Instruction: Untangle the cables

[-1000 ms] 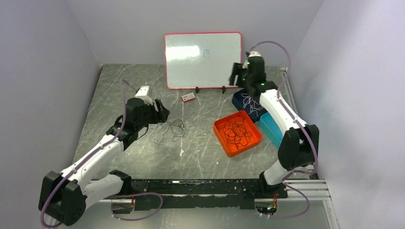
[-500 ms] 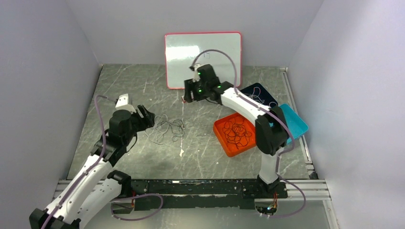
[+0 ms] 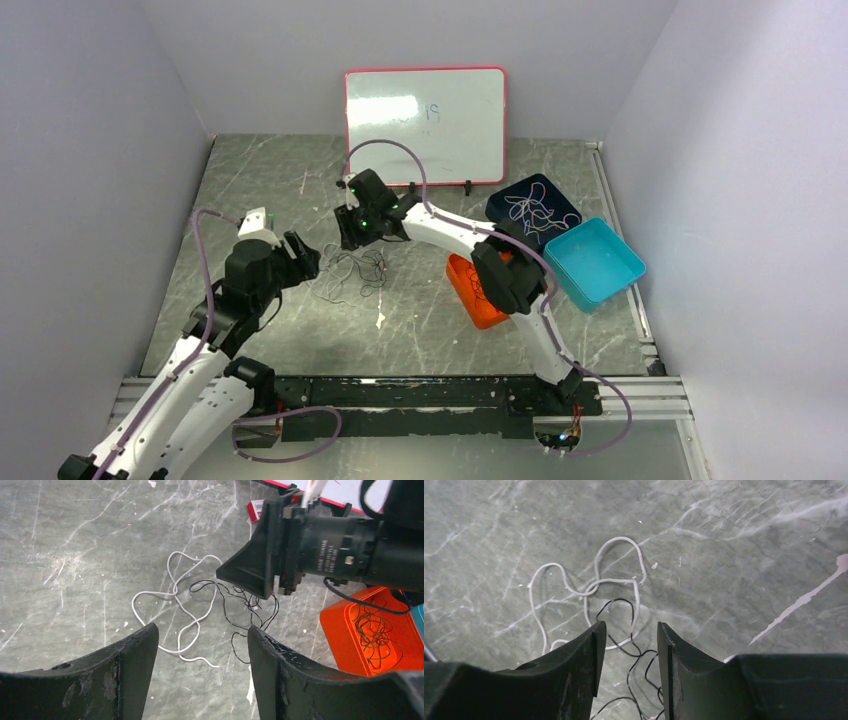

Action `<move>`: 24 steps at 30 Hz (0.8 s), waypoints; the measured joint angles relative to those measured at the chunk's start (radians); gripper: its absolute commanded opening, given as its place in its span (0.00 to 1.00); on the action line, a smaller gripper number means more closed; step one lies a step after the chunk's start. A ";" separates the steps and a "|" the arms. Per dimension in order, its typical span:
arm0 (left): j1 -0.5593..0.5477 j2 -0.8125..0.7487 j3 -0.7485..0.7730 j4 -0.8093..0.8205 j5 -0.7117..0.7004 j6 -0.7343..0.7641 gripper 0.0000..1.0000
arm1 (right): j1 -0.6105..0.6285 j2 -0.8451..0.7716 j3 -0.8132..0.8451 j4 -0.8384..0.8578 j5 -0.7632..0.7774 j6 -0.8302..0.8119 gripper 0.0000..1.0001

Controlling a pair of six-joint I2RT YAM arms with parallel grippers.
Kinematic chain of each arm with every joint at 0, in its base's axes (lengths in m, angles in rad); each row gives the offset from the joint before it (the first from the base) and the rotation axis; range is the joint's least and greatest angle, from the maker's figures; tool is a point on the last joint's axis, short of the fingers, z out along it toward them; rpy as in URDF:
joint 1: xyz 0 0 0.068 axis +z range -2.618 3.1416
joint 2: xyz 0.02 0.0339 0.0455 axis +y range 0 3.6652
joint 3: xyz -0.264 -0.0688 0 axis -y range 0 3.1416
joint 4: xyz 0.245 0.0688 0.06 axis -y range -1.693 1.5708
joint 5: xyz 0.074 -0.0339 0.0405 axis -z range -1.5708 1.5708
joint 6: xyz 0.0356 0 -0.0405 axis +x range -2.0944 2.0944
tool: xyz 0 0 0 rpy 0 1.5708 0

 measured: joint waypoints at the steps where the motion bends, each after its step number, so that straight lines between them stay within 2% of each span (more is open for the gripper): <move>1: 0.000 -0.001 0.004 -0.008 0.000 0.003 0.69 | 0.002 0.017 0.008 0.000 0.000 0.002 0.45; 11: 0.000 -0.053 0.039 -0.054 -0.014 0.007 0.69 | 0.002 0.089 0.058 -0.009 -0.002 0.011 0.38; 19: 0.000 -0.077 0.040 -0.080 -0.019 0.010 0.69 | 0.002 0.114 0.070 0.011 -0.023 0.029 0.28; 24: 0.000 -0.076 0.054 -0.085 -0.019 0.022 0.69 | 0.002 0.122 0.070 0.021 -0.042 0.037 0.10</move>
